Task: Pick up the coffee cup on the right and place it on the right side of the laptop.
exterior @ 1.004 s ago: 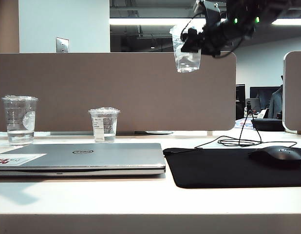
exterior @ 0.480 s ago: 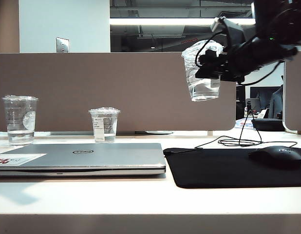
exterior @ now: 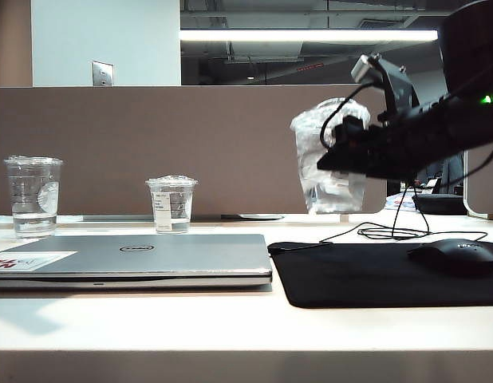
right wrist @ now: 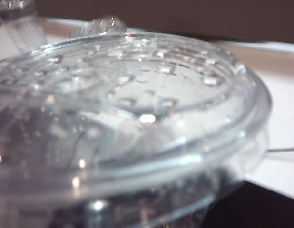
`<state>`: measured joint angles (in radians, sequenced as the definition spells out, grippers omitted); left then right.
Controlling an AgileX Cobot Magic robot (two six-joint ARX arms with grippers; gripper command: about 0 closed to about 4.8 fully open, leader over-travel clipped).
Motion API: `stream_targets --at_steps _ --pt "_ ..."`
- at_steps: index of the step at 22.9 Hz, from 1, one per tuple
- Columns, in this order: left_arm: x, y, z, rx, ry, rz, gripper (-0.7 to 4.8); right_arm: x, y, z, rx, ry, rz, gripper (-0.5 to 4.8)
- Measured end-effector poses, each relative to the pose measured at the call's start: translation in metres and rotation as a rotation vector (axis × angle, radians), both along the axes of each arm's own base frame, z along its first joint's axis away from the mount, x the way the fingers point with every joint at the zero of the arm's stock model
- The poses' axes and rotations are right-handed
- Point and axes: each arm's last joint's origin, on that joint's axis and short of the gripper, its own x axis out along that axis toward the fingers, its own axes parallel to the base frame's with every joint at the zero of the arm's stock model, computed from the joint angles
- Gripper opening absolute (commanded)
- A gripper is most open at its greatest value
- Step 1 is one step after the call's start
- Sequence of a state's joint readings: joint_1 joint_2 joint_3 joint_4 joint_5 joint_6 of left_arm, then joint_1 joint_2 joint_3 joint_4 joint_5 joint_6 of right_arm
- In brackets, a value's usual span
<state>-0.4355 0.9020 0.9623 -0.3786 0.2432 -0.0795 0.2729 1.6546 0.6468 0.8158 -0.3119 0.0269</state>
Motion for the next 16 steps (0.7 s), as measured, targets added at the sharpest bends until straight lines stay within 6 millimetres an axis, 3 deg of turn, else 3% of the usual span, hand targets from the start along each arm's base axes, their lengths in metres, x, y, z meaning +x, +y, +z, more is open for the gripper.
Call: stream_targets --at_steps 6,16 --pt "0.0 0.0 0.0 0.0 0.0 0.0 -0.05 -0.024 -0.002 -0.024 -0.005 -0.002 -0.007 2.32" --pt "0.0 0.0 0.0 0.0 0.0 0.0 -0.05 -0.019 0.004 -0.052 -0.015 0.029 0.006 2.32"
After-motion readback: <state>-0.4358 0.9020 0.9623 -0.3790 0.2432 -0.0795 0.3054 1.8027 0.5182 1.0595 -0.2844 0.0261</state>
